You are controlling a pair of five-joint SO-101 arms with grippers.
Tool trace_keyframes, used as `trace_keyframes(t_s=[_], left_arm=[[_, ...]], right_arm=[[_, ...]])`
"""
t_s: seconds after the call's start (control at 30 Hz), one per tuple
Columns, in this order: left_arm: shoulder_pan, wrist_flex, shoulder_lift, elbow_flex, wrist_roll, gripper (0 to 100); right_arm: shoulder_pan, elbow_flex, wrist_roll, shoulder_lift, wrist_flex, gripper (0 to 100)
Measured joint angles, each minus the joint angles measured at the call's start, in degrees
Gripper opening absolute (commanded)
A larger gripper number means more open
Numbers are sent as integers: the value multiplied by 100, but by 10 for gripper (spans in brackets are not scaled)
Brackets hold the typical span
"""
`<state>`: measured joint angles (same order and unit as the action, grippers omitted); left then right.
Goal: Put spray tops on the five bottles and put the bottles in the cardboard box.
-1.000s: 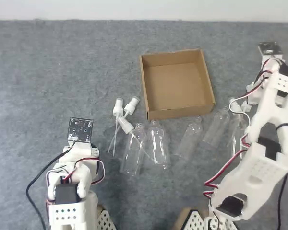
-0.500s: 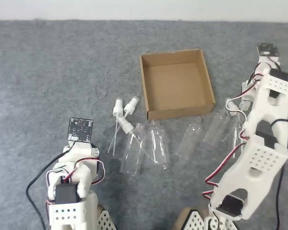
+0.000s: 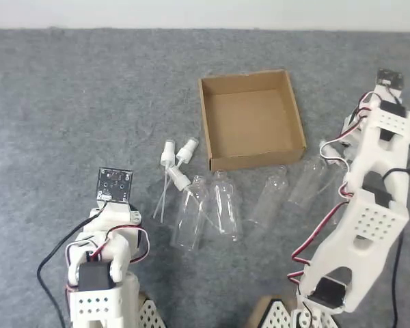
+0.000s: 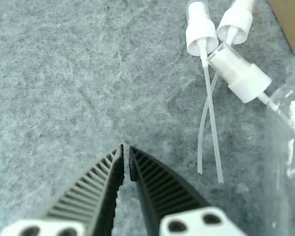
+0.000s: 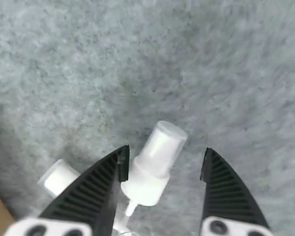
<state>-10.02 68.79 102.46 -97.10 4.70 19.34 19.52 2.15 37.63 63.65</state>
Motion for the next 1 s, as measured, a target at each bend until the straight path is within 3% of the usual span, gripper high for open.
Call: trace_keyframes(t_s=[0.27,0.63,1.0], left_arm=[[0,0,0,0,0,12],[0,0,0,0,0,12],[0,0,0,0,0,12]], right_arm=[[-26,0,-396,0,0,15],[-26,325,-413,9,132,17],[-651,3349,-413,-923,2092,17]])
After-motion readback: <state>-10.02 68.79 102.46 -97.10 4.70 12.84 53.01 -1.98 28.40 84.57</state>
